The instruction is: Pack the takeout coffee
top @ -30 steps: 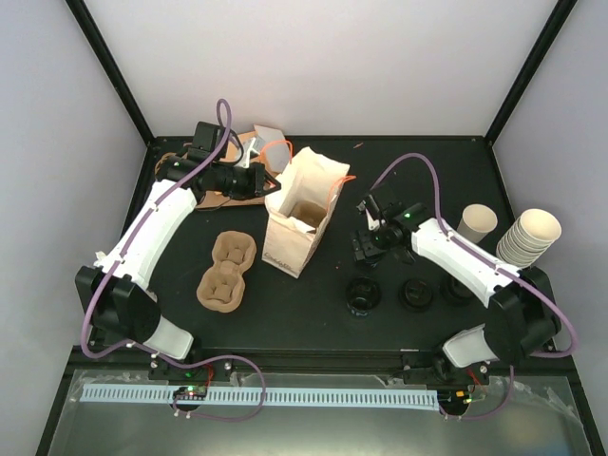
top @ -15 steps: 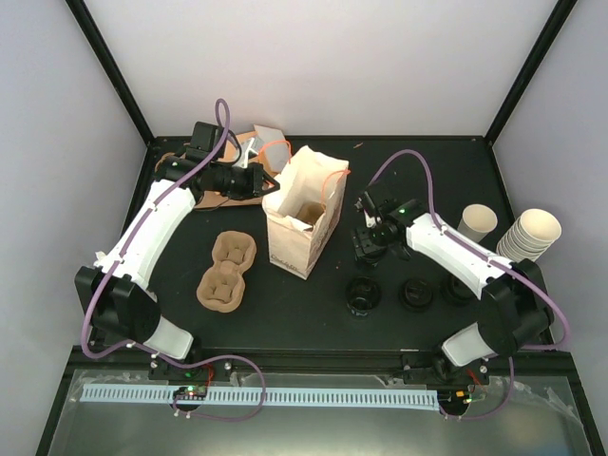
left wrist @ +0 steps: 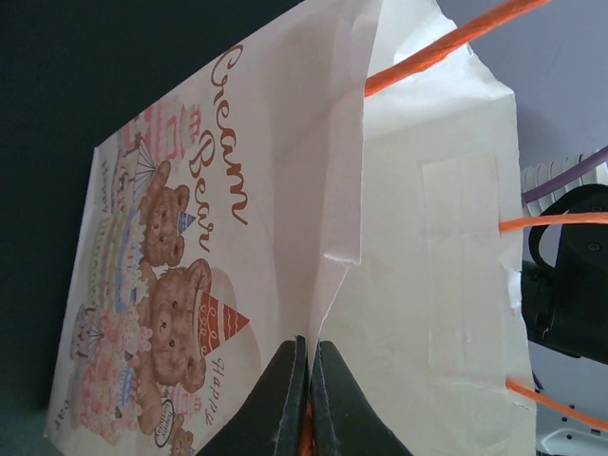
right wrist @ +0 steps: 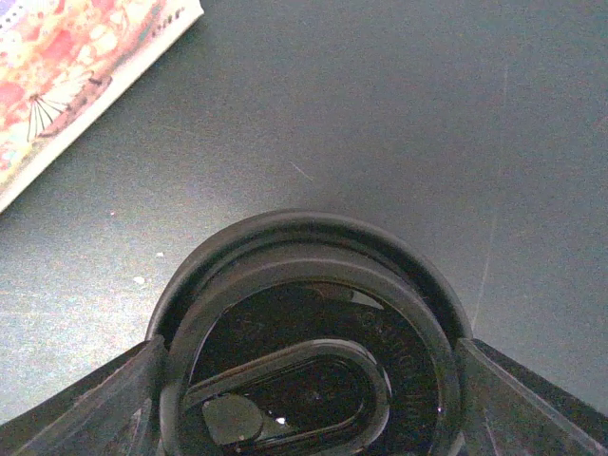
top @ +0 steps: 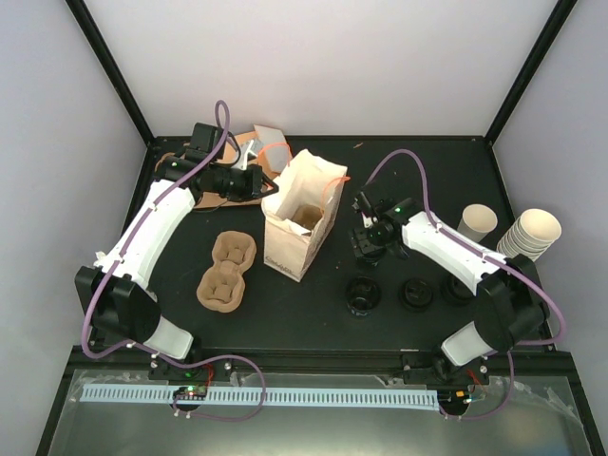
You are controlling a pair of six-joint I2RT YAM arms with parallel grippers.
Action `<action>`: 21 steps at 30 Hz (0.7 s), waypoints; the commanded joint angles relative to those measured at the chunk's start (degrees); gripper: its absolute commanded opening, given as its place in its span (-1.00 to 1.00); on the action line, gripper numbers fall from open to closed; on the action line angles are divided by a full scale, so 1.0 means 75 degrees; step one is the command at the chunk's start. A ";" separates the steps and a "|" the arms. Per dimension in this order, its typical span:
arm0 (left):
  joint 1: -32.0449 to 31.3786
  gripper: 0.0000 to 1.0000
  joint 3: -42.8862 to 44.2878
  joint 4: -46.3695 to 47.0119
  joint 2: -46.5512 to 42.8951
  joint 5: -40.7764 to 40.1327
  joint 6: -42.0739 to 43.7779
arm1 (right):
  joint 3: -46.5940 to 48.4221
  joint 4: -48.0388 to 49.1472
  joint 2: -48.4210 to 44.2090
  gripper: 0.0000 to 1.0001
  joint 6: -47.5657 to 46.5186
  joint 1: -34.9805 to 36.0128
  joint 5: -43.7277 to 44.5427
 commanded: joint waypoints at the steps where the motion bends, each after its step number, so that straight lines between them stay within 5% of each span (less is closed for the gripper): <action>1: 0.0104 -0.92 0.0028 -0.0087 -0.0294 0.0251 0.0144 | 0.0089 -0.0123 0.0169 0.67 -0.0057 0.0055 0.0113; 21: 0.0175 -0.92 -0.0056 -0.0197 -0.0399 0.0261 0.0190 | 0.0199 -0.0391 0.0421 0.63 -0.0115 0.0221 0.0340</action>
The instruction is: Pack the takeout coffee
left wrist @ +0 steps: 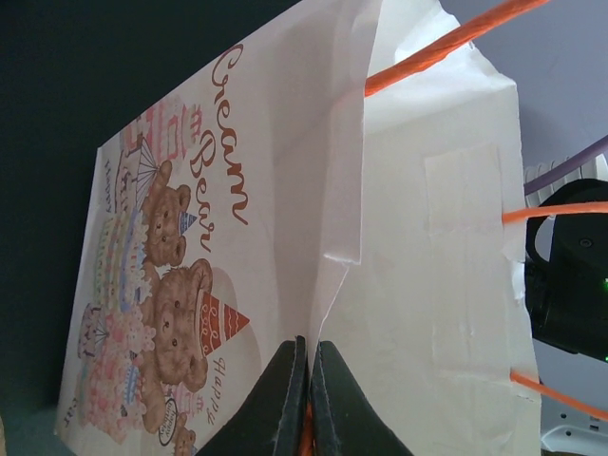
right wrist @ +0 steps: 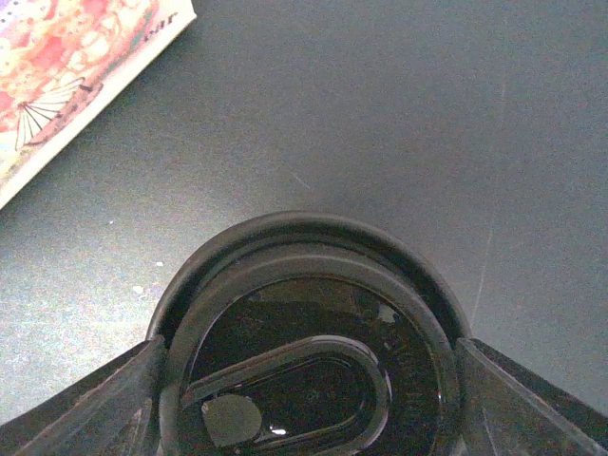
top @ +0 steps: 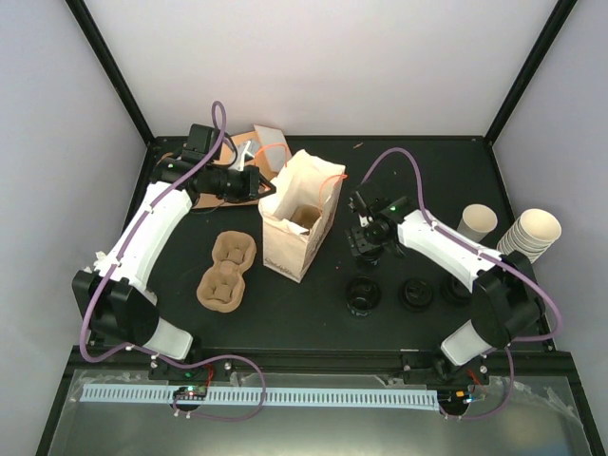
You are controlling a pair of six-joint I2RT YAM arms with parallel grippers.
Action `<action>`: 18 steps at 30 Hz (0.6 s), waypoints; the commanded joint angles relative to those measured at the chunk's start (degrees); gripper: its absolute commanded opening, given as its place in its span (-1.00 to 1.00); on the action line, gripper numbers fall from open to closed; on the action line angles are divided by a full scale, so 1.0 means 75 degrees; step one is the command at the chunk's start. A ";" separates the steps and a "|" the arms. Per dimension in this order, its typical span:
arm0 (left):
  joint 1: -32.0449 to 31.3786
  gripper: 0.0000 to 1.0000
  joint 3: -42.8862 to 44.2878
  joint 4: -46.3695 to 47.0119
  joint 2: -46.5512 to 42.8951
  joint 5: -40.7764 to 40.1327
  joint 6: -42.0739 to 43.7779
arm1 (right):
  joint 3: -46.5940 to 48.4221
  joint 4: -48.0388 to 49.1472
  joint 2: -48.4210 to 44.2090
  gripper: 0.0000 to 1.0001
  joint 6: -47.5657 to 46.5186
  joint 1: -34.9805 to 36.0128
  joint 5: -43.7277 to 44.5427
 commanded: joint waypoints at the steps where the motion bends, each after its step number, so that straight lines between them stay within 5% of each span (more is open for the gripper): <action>1: 0.0092 -0.91 0.0012 -0.0085 -0.0246 0.0254 0.0119 | 0.0021 -0.0364 0.0204 0.60 -0.0069 0.0077 0.0111; 18: 0.0105 -0.91 -0.0466 0.0154 -0.0586 0.0449 -0.0201 | 0.1063 -0.1412 -0.1446 0.56 0.0036 0.0075 0.0223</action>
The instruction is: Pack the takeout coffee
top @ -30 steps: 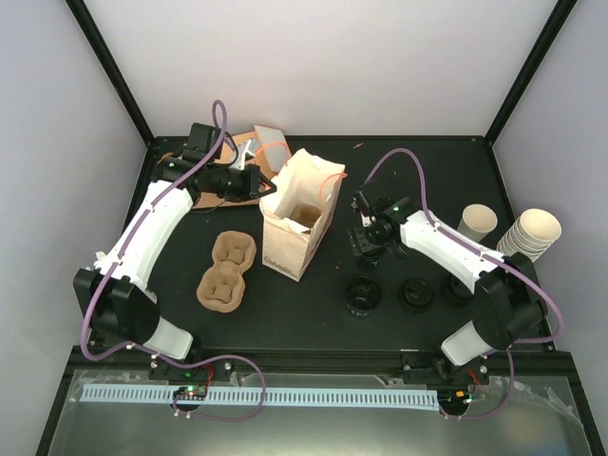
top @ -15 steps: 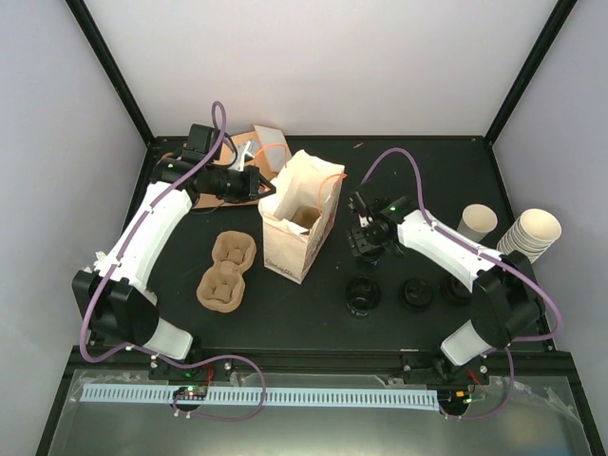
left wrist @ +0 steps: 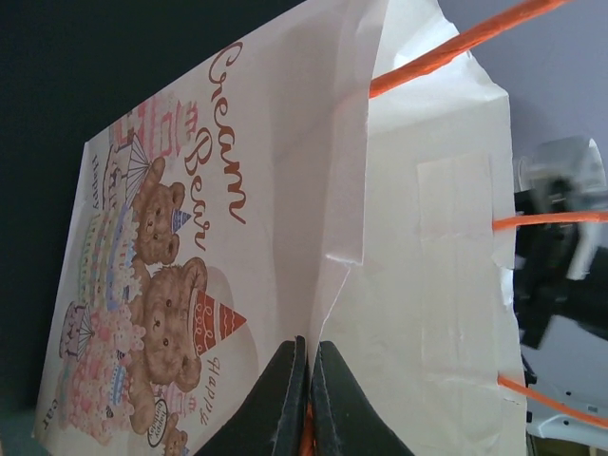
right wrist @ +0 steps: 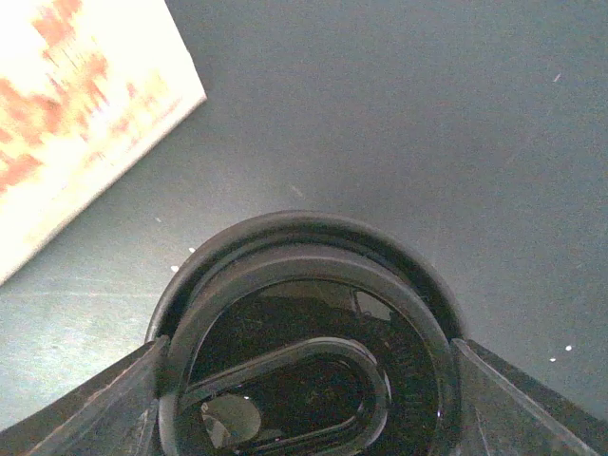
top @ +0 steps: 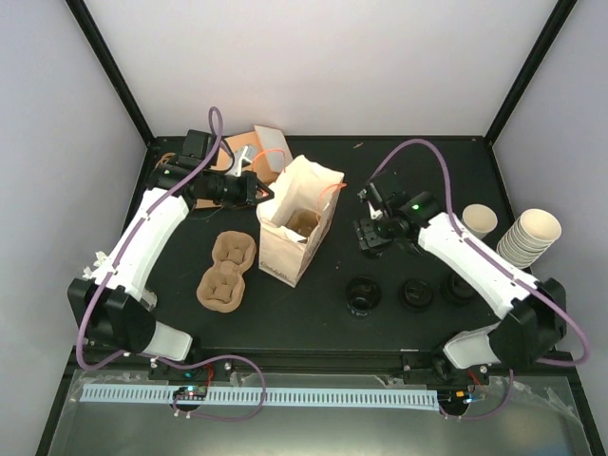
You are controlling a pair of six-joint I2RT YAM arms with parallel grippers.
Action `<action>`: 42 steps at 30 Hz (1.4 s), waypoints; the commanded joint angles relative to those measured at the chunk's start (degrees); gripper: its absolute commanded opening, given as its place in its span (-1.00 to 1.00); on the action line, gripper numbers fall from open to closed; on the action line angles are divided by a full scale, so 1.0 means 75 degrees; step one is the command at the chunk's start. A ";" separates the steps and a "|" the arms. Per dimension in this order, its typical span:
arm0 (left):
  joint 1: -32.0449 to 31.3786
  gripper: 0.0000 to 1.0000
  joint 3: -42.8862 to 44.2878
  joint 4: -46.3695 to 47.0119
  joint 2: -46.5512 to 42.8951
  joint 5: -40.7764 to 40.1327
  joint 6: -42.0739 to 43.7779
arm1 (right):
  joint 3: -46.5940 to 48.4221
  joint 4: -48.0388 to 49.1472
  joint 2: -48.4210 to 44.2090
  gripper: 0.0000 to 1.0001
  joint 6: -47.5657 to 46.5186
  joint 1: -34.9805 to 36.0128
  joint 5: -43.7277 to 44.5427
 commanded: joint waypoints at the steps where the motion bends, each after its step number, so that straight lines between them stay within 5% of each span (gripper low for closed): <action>1: 0.0056 -0.91 -0.0245 0.0237 -0.0327 0.0371 -0.0172 | 0.0698 -0.0538 -0.0629 0.56 0.0040 0.0046 0.0205; 9: 0.0032 -0.91 -0.1206 0.0874 -0.0975 0.0882 -0.1036 | 0.2403 -0.1472 -0.1168 0.55 -0.0086 0.0046 0.0449; 19: -0.0244 -0.59 -0.2590 0.1874 -0.2816 -0.0311 -0.2956 | 0.4401 -0.2088 -0.0784 0.54 -0.0299 0.0036 0.0171; 22: -0.0369 -0.39 -0.2758 0.2059 -0.3109 -0.0538 -0.2841 | 0.5058 -0.2284 -0.0557 0.52 -0.0464 0.0045 -0.0096; 33: -0.0433 -0.25 -0.1697 0.0363 -0.1948 -0.0827 -0.1146 | 0.6881 -0.2512 0.0076 0.50 -0.1142 0.0055 -0.0761; 37: -0.0460 -0.35 -0.1650 0.0270 -0.2061 -0.1381 -0.0817 | 0.6995 -0.2312 0.0106 0.49 -0.1211 0.0058 -0.1226; 42: -0.0482 -0.76 -0.1025 -0.0580 -0.1698 -0.1537 -0.0025 | 0.6922 -0.1872 -0.0074 0.47 -0.1270 0.0067 -0.1584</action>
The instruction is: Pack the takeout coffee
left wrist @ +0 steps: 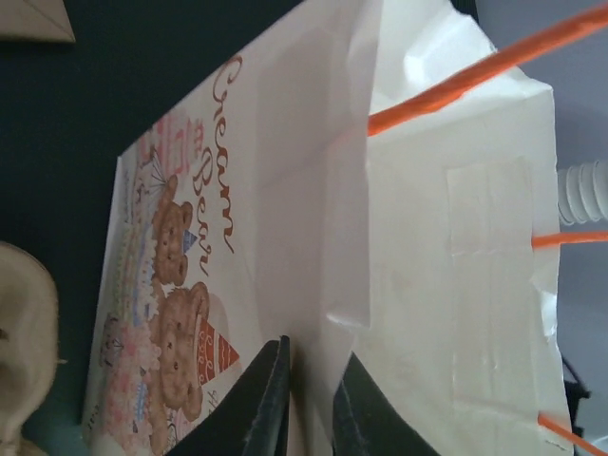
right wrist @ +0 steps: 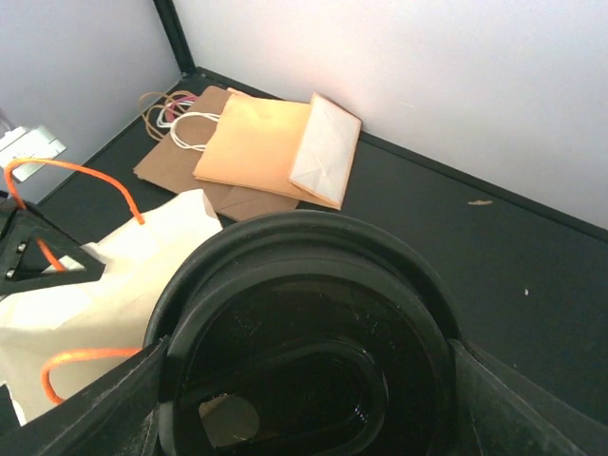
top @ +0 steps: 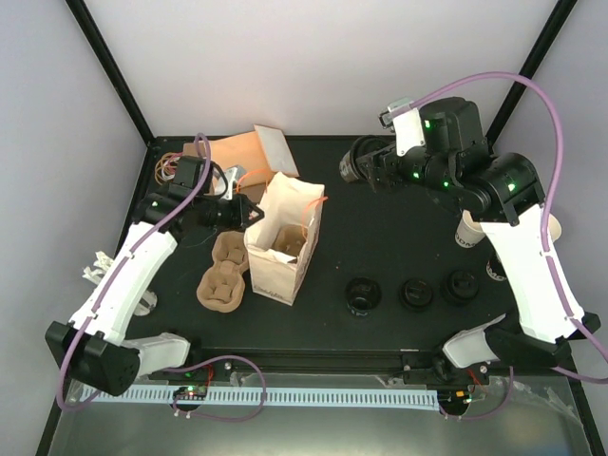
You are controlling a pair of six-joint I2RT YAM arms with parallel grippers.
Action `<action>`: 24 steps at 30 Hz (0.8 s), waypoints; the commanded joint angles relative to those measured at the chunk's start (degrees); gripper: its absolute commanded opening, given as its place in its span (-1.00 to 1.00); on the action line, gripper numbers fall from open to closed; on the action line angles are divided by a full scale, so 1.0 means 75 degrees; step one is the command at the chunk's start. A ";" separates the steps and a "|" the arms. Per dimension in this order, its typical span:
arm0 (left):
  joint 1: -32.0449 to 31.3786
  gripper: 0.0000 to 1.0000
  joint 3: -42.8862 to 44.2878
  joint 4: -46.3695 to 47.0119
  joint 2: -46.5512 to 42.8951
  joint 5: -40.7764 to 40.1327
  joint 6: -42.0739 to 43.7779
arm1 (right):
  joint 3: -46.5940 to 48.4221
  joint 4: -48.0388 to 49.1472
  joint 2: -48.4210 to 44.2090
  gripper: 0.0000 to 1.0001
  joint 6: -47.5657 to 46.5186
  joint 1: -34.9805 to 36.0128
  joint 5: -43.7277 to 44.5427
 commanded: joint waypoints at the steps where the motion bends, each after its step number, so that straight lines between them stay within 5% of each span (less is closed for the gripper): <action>1: -0.0083 -0.83 0.0874 -0.0891 0.0255 -0.0205 0.1037 | 0.0058 0.0519 -0.0169 0.47 -0.0207 0.0049 -0.0460; 4: -0.0113 -0.97 0.1025 -0.1019 0.0316 0.0006 0.1450 | -0.0031 0.0763 -0.0266 0.47 -0.0312 0.0046 -0.0578; 15: -0.0119 -0.97 0.1837 -0.1699 0.1001 0.1278 0.2747 | -0.1330 0.1661 -0.1221 0.39 -0.0779 0.0142 -0.2457; 24: -0.0174 -0.97 0.2581 -0.2520 0.1549 0.1923 0.3990 | -0.2193 0.1940 -0.1627 0.33 -0.1600 0.1116 -0.2925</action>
